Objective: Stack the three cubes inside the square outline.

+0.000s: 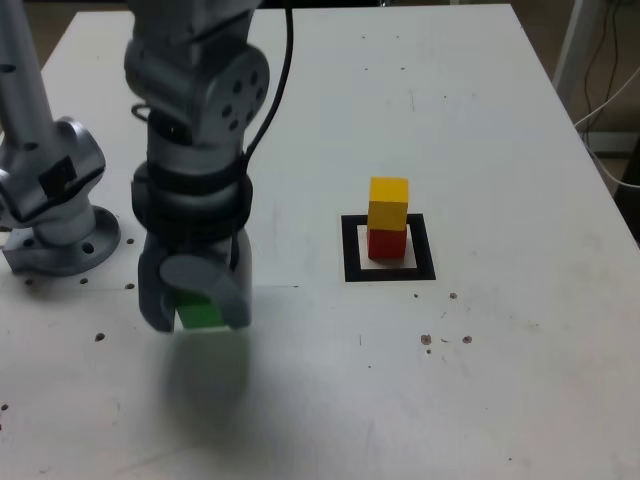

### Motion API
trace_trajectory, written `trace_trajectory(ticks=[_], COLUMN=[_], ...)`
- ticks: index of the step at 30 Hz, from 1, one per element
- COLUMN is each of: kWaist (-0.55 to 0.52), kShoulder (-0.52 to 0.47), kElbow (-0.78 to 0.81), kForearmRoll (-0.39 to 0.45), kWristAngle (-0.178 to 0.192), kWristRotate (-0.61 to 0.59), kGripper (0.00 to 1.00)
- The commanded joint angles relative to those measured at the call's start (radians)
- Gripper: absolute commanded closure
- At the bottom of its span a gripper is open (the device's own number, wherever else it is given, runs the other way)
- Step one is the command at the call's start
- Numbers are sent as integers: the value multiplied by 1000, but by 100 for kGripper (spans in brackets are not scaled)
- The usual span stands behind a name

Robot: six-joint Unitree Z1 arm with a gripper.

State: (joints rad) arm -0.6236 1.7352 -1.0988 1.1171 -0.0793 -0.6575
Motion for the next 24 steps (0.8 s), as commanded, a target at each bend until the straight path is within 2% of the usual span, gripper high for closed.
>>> trace_trajectory(ticks=[1,9,15,24], kWaist=[11,82,164,300], kShoulder=[-13,-20,-25,4], kElbow=[-29,-162,-230,-342], kForearmRoll=[39,184,221,275], kWristAngle=[11,61,85,112], kWristRotate=[7,89,168,351], kGripper=[74,74,74,74])
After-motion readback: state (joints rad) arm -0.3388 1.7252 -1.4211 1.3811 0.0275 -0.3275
